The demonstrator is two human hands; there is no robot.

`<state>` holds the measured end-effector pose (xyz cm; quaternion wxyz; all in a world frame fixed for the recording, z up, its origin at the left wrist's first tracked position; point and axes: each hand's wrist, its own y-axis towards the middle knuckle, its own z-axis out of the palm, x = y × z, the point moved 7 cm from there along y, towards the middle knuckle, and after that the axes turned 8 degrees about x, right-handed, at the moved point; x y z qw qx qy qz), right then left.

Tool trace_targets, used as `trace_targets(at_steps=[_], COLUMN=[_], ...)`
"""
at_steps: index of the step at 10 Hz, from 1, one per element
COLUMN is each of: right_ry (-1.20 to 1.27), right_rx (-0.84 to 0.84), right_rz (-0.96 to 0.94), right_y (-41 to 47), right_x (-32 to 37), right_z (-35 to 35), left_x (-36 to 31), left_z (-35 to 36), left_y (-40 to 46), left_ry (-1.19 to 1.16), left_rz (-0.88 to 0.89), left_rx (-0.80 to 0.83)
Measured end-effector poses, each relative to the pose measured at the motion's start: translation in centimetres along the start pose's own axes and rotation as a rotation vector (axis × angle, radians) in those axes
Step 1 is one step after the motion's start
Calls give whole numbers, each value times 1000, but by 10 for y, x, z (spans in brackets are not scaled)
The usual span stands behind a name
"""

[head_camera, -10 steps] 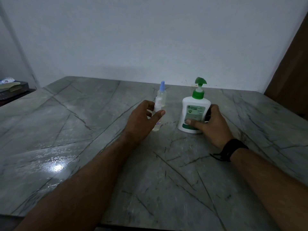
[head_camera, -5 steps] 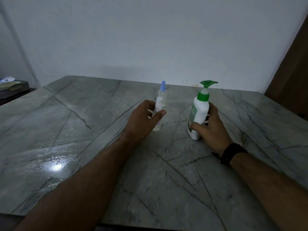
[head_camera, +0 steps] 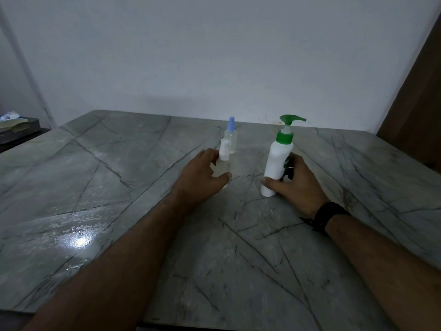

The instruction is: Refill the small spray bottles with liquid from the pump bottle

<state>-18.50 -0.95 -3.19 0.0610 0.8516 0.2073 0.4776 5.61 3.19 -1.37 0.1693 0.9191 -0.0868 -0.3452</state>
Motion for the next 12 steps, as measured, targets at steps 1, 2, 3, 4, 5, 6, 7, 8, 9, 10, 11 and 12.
trace_targets(at_steps=[1, 2, 3, 4, 5, 6, 7, 8, 9, 10, 11, 12], right_ry=[-28, -57, -97, -120, -145, -152, -170, -184, -195, -193, -206, -148], right_rx=[-90, -137, -162, -171, -167, -146, -136, -126, -125, -123, -134, -141], right_rz=[24, 68, 112, 139, 163, 174, 189, 204, 219, 246, 270, 246], right_y=[5, 15, 30, 49, 68, 90, 109, 123, 134, 138, 136, 132], right_x=[0, -2, -7, -12, -18, -26, -32, -35, -37, -39, -31, -24], right_z=[1, 3, 4, 8, 11, 15, 18, 21, 22, 23, 20, 16], left_x=[8, 24, 41, 56, 70, 85, 98, 108, 113, 117, 114, 112], left_z=[0, -5, -11, -17, -20, -21, -24, -26, -28, -27, -28, -32], left_y=[5, 9, 16, 28, 42, 58, 74, 88, 97, 101, 102, 101], left_ry=[55, 45, 48, 35, 40, 78, 73, 85, 100, 86, 86, 65], left_rz=[-43, -121, -164, -194, -229, -262, -319, -334, -328, -333, -350, -367], left_rx=[50, 36, 26, 20, 51, 61, 42, 36, 28, 45, 76, 90])
